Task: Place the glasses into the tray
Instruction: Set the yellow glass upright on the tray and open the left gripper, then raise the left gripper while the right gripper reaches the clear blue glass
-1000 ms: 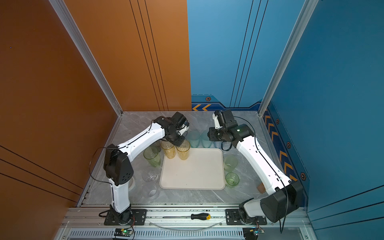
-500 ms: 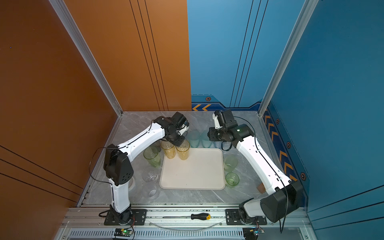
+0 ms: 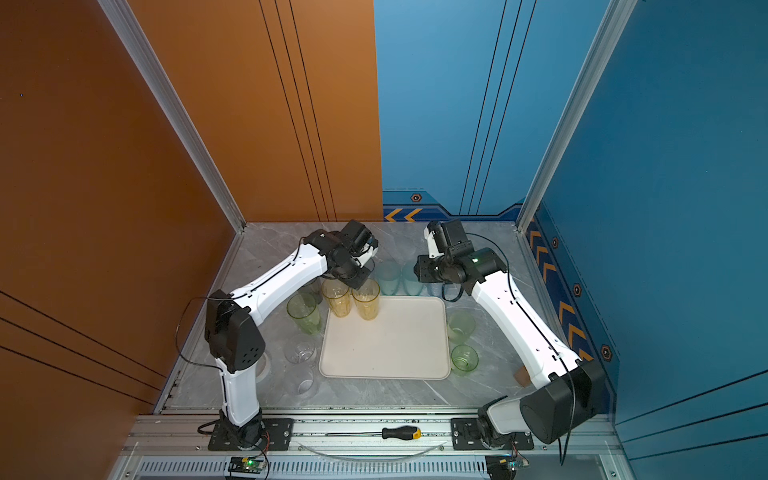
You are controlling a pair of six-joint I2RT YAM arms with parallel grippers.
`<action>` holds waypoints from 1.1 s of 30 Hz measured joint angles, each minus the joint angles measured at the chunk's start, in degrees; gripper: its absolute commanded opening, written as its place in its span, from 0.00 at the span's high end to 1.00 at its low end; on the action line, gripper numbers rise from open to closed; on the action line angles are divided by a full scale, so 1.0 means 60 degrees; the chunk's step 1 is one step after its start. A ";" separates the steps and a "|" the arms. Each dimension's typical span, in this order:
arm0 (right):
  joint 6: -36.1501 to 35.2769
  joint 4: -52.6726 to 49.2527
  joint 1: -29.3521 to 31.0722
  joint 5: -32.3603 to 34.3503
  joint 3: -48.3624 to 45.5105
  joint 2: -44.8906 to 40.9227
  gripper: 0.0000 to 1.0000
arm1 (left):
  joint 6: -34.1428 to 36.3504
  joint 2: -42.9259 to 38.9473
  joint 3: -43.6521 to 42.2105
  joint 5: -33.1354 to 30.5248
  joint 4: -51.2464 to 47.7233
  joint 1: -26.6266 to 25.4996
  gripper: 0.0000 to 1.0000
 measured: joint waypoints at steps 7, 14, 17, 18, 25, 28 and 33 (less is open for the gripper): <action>0.0000 0.0000 0.0000 0.0000 0.0000 0.0000 0.63 | -0.0004 -0.0299 0.0025 -0.0106 0.0022 0.0000 0.85; -0.0007 -0.0018 0.0000 0.0004 0.0098 0.0058 0.63 | -0.0149 -0.1286 0.0051 -0.0550 0.0040 -0.0004 0.84; -0.0029 -0.0029 0.0044 0.0011 0.0576 0.0368 0.63 | -0.0222 -0.1989 0.0051 -0.0718 0.0168 0.0000 0.85; -0.0040 -0.0033 0.0084 0.0015 0.0776 0.0506 0.63 | -0.0259 -0.2226 0.0051 -0.0765 0.0204 0.0000 0.85; -0.0335 -0.0379 0.0794 0.0015 0.2994 0.2291 0.64 | -0.0747 -0.3891 -0.0809 -0.0907 0.1016 0.0412 0.85; -0.0481 -0.0710 0.1020 0.0007 0.4014 0.3304 0.66 | -0.1013 -0.4510 -0.1781 -0.0874 0.1512 0.0816 0.84; -0.0710 -0.1388 0.1275 0.0004 0.5417 0.4900 0.69 | -0.1300 -0.5122 -0.2739 -0.0736 0.1942 0.1468 0.84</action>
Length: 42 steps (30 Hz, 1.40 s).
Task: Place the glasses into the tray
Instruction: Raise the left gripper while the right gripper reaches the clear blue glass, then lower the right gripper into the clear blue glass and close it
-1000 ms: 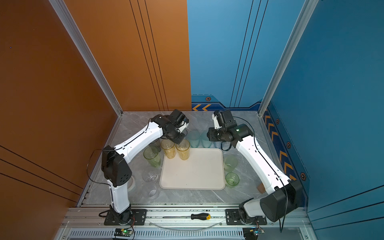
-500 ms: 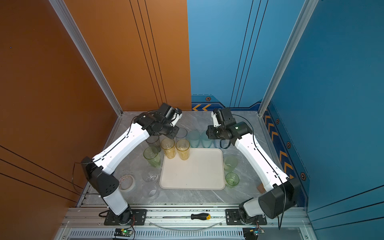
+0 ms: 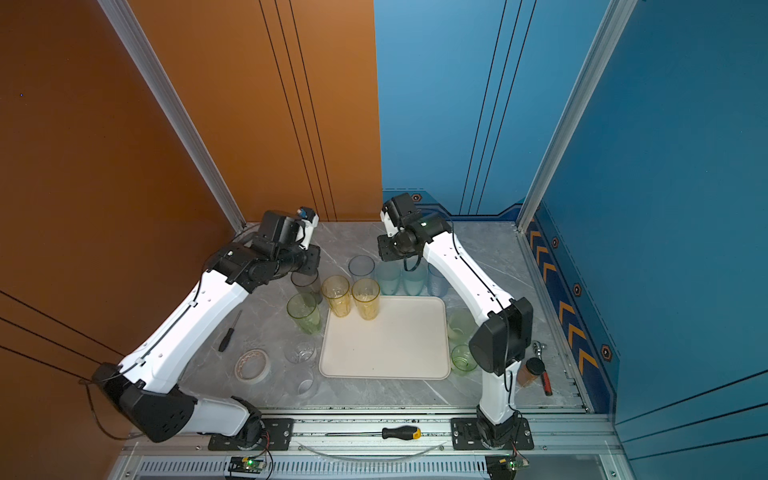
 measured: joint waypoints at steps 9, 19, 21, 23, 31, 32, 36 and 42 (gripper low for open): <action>-0.0233 -0.1016 0.0390 0.0109 0.2211 0.2226 0.71 | -0.0138 -0.0412 -0.0488 0.0288 0.0270 0.0535 0.84; -0.0273 -0.1559 0.0423 0.0299 0.2991 0.3162 0.71 | -0.0135 -0.0412 -0.0510 0.0586 0.0350 0.0984 0.83; -0.0273 -0.1570 0.0419 0.0299 0.3060 0.3253 0.72 | -0.0135 -0.0412 -0.0510 0.0648 0.0372 0.1038 0.83; -0.0273 -0.1588 0.0412 0.0295 0.3180 0.3362 0.72 | -0.0135 -0.0408 -0.0510 0.0710 0.0390 0.1089 0.83; -0.0270 -0.1650 0.0393 0.0306 0.3730 0.3869 0.72 | -0.0135 -0.0390 -0.0510 0.0845 0.0437 0.1173 0.83; -0.0270 -0.1650 0.0393 0.0306 0.3785 0.3934 0.72 | -0.0135 -0.0379 -0.0510 0.0860 0.0437 0.1177 0.83; -0.0273 -0.1657 0.0393 0.0324 0.3916 0.4138 0.75 | -0.0135 -0.0306 -0.0510 0.0933 0.0441 0.1217 0.83; -0.0273 -0.1657 0.0393 0.0331 0.4014 0.4164 0.77 | -0.0135 -0.0244 -0.0510 0.0969 0.0448 0.1235 0.83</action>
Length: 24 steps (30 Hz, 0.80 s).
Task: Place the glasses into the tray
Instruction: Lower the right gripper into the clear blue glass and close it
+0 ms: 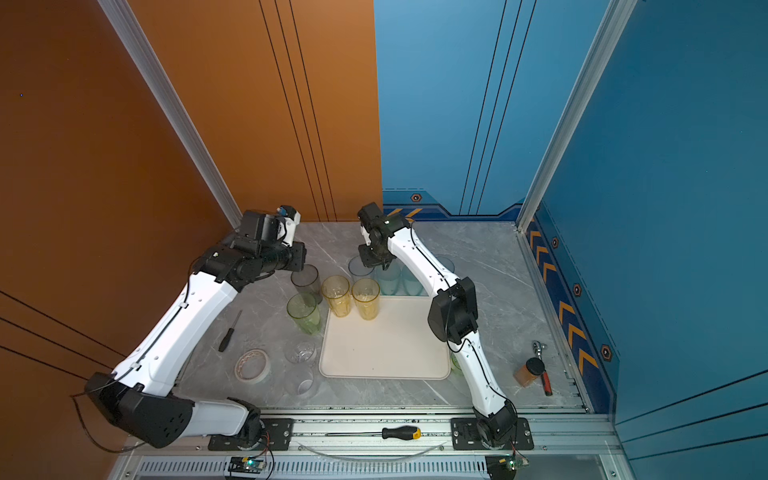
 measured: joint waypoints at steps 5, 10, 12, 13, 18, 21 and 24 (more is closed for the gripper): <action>-0.0029 0.0004 0.0000 0.0000 0.0080 0.0018 0.79 | 0.0004 0.0069 0.0000 0.0066 0.0040 0.0000 0.83; -0.0036 0.0004 0.0000 0.0011 0.0098 0.0193 0.80 | 0.0000 0.0120 0.0000 0.0113 0.0047 0.0040 0.83; -0.0047 0.0007 0.0000 0.0036 0.0098 0.0277 0.82 | 0.0000 0.0124 -0.0007 0.0120 0.0051 0.0062 0.83; -0.0062 0.0007 0.0000 0.0044 0.0098 0.0302 0.83 | 0.0004 0.0124 -0.0007 0.0135 0.0051 0.0066 0.83; -0.0066 0.0033 0.0004 0.0222 0.0098 0.0335 0.87 | 0.0004 0.0127 -0.0025 0.0146 0.0051 0.0066 0.83; -0.0073 0.0073 0.0022 0.0291 0.0098 0.0335 0.91 | 0.0004 0.0127 -0.0040 0.0178 0.0055 0.0120 0.83; -0.0091 0.0135 0.0044 0.0466 0.0098 0.0335 0.95 | 0.0004 0.0127 -0.0124 0.0211 0.0058 0.0175 0.83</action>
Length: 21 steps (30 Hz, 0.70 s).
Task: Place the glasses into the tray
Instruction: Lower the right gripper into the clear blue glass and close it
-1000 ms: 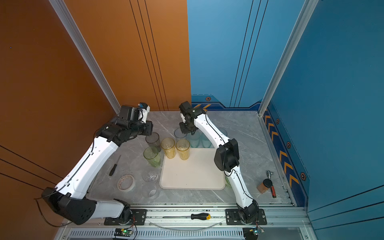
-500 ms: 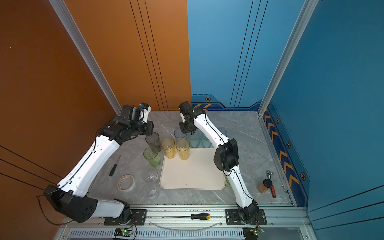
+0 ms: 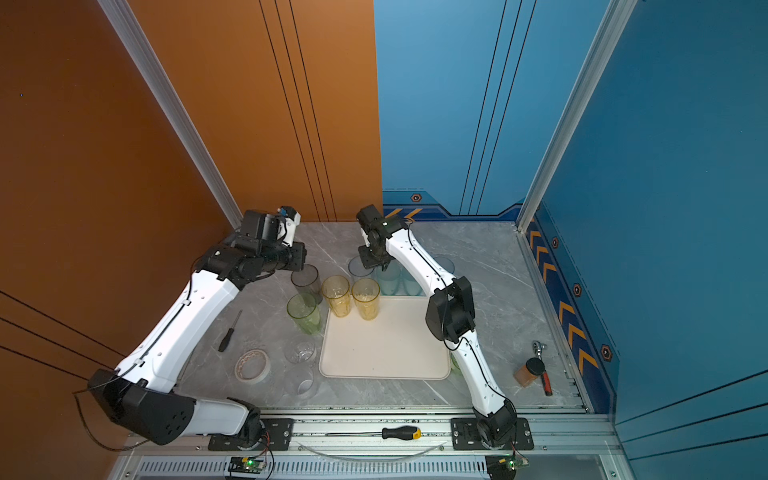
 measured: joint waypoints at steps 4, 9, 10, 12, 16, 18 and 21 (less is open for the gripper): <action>-0.0040 0.0073 0.0058 0.0157 0.0000 0.0004 0.99 | 0.0000 0.0022 -0.0044 0.0004 -0.0004 0.0015 0.83; -0.0029 0.0346 0.0171 0.0259 0.0000 0.0004 1.00 | 0.0007 0.0022 -0.0120 0.0004 0.0000 0.0015 0.84; -0.0007 0.0437 0.0186 0.0259 0.0000 0.0004 1.00 | 0.0029 0.0022 -0.0160 0.0004 0.0004 0.0015 0.84; 0.0069 0.0670 0.0215 0.0259 0.0000 0.0000 1.00 | 0.0033 0.0022 -0.0262 0.0004 0.0004 0.0015 0.84; 0.0291 0.1410 0.0226 0.0259 -0.0237 -0.0109 1.00 | 0.0036 0.0018 -0.0419 0.0000 0.0000 0.0011 0.84; 0.0401 0.1789 0.0226 0.0259 -0.0586 -0.0306 1.00 | 0.0036 0.0018 -0.0484 -0.0004 -0.0004 0.0011 0.84; 0.0546 0.2375 0.0219 0.0262 -0.1326 -0.0849 1.00 | 0.0036 0.0015 -0.0565 -0.0011 0.0004 -0.0015 0.84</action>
